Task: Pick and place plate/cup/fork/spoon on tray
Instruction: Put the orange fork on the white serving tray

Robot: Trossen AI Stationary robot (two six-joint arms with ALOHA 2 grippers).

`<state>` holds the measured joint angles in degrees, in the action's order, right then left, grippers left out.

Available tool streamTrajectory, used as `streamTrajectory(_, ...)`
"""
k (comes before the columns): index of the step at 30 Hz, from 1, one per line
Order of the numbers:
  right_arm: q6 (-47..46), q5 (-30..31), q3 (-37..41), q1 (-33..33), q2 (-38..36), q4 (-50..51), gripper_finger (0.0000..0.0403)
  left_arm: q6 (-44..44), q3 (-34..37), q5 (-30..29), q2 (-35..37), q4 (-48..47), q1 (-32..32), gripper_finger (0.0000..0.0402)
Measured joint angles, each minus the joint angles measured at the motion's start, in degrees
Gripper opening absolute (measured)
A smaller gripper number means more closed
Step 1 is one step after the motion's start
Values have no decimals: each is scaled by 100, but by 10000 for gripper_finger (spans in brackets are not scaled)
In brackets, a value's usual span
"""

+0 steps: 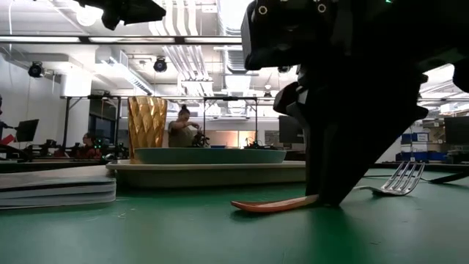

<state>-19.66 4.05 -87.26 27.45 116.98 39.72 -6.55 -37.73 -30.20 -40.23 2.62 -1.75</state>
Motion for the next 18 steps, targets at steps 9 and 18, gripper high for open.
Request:
streamTrajectory(9,33,36,6,-7,-9,-110,14,-34,-5,1,0,148,-1,105)
streamTrajectory(18,156,1043,138,29,-756,-187,13,-131,-7,2,38,170,1,105)
